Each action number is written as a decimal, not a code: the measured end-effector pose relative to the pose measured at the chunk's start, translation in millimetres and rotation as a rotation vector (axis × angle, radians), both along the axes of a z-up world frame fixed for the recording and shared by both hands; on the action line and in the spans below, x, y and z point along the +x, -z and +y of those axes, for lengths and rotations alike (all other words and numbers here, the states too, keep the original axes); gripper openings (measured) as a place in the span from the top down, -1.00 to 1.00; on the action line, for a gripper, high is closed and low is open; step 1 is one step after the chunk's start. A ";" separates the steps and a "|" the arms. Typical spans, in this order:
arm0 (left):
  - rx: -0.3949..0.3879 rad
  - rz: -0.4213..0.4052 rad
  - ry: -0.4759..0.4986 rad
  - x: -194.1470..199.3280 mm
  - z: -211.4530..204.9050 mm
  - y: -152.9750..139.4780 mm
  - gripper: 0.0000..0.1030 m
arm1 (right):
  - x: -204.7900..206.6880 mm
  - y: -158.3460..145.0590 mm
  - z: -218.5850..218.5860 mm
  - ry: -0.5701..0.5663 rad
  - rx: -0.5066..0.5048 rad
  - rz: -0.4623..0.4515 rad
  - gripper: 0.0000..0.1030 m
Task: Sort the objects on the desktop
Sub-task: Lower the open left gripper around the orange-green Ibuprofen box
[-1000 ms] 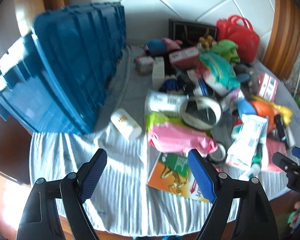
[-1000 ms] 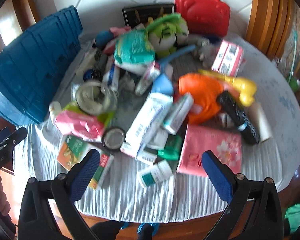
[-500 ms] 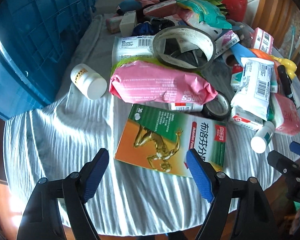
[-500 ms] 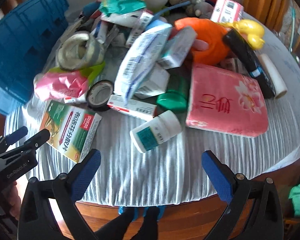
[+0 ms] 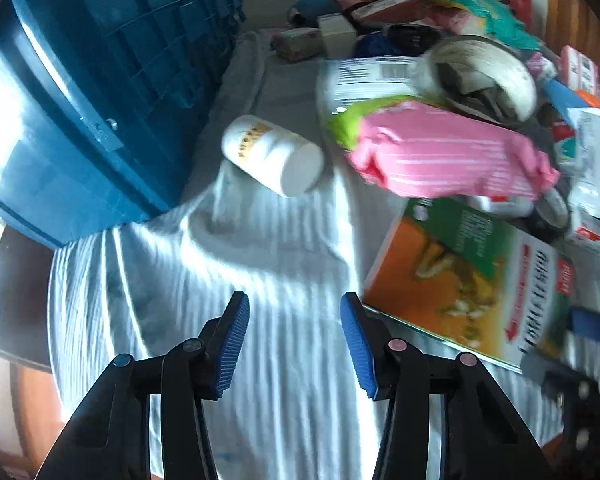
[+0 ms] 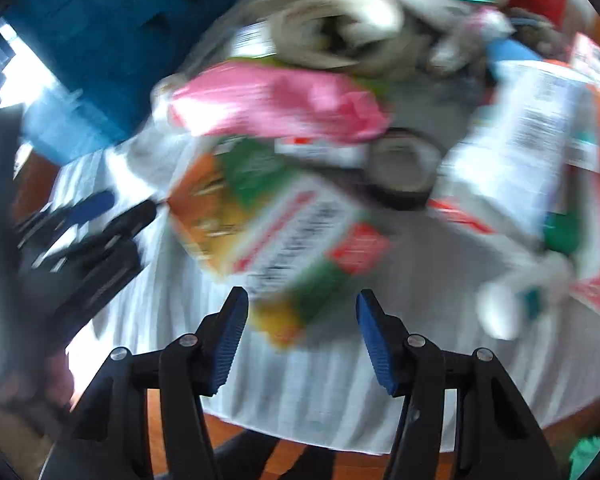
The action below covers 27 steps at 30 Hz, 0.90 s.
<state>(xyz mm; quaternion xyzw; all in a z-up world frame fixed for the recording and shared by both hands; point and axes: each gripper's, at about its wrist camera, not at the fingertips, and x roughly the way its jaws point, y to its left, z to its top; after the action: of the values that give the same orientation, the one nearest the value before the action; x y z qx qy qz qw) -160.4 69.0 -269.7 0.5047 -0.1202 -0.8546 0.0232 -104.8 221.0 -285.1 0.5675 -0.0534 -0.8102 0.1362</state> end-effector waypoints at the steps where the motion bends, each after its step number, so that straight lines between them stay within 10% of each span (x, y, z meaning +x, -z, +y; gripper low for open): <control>1: 0.009 -0.007 -0.013 -4.0 -6.9 -1.2 0.16 | 0.5 -2.5 -4.9 -0.009 -0.006 0.011 -0.09; 10: 0.116 -0.105 0.009 14.4 -1.0 0.1 0.43 | -30.8 -8.6 43.7 0.163 0.098 0.061 0.05; 21: 0.076 -0.055 -0.056 -8.3 -6.1 4.0 0.46 | -10.1 9.5 -3.7 -0.032 -0.106 -0.036 -0.02; 27: 0.162 -0.042 -0.057 5.4 -3.8 -22.8 -0.26 | 1.9 3.1 1.7 -0.009 -0.042 -0.011 -0.02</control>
<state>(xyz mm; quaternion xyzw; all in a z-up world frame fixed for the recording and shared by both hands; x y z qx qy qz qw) -155.0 65.2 -246.9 0.5260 -0.0368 -0.8496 0.0040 -103.0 222.7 -288.2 0.5695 -0.0684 -0.8050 0.1515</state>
